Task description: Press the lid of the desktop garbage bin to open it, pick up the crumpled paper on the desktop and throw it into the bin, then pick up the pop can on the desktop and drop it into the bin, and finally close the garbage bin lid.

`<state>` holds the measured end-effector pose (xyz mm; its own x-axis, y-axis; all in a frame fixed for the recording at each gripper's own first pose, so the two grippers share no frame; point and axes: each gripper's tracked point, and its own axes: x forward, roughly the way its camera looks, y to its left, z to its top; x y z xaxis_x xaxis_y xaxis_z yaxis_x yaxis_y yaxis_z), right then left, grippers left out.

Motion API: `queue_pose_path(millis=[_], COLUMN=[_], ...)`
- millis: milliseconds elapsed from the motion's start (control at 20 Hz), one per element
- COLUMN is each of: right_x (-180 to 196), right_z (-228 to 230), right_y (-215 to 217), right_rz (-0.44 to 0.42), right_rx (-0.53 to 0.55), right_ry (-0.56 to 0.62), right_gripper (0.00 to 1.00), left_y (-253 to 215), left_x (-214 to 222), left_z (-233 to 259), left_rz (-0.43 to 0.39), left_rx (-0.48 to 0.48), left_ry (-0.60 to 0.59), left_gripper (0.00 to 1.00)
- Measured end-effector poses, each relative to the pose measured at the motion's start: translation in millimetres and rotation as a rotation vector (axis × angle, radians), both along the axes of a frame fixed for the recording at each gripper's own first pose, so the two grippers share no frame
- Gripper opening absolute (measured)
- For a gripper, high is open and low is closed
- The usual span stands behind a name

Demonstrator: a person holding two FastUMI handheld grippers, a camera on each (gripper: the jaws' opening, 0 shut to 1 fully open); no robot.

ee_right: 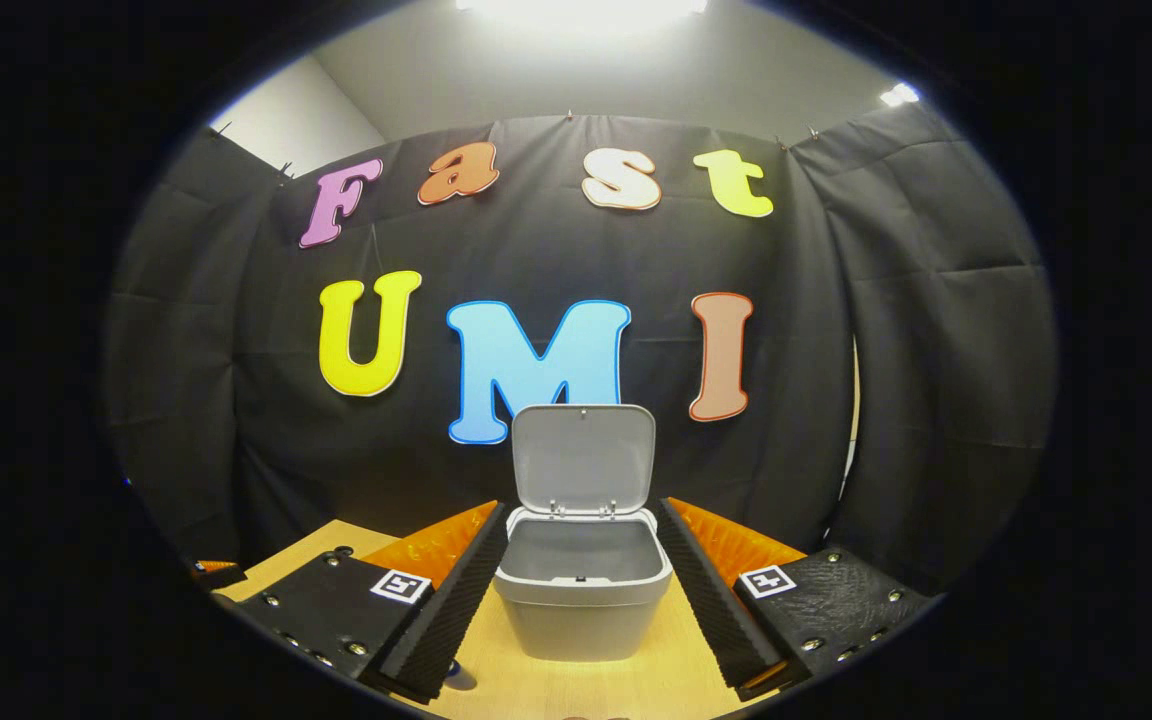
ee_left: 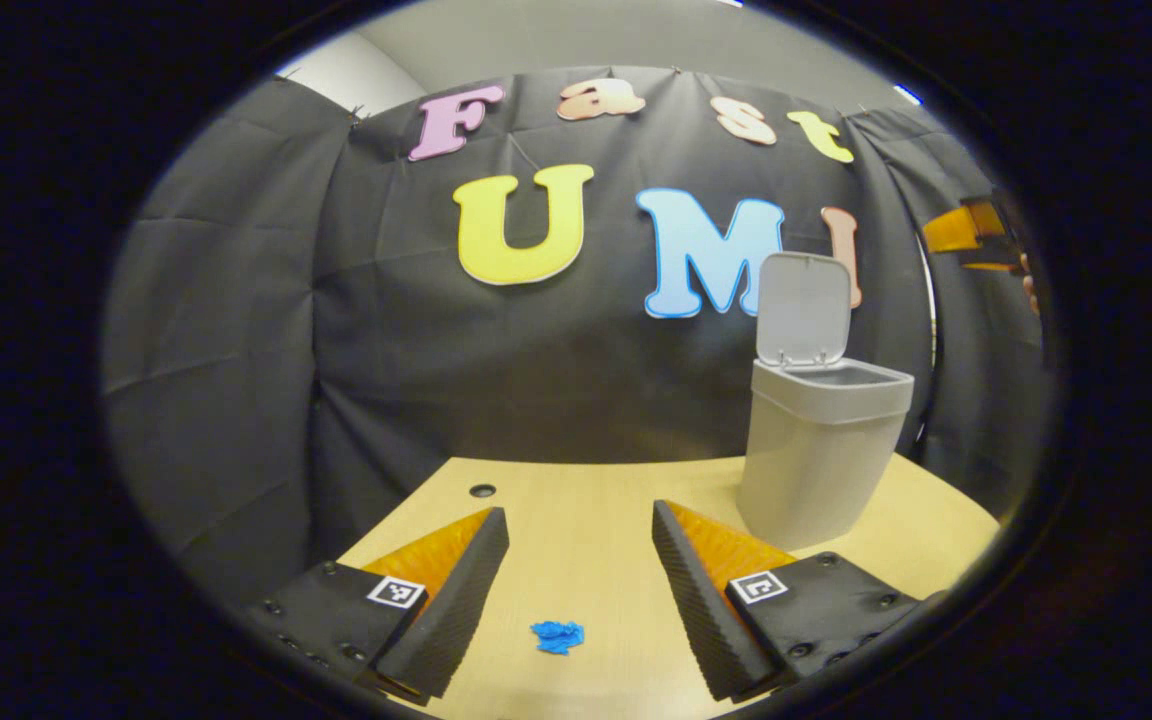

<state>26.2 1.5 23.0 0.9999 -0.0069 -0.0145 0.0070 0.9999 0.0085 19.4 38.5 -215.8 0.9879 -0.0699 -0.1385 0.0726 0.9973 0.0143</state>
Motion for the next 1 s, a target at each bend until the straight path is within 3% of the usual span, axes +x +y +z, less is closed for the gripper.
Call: queue_pose_path(millis=[550, 1000], right_x=[-8, 3], right_z=[20, 7], right_y=[-19, 2], right_rz=[-0.061, -0.025], right_rx=[-0.065, -0.092], right_ry=[-0.011, 0.045], right_gripper=[0.96, 0.96], left_y=[31, 40], left_x=[30, 50], left_z=[-139, -220], left_rz=[0.077, 0.105], left_rx=[-0.009, -0.040], left_ry=[0.201, 0.351], left_gripper=[0.95, 0.96])
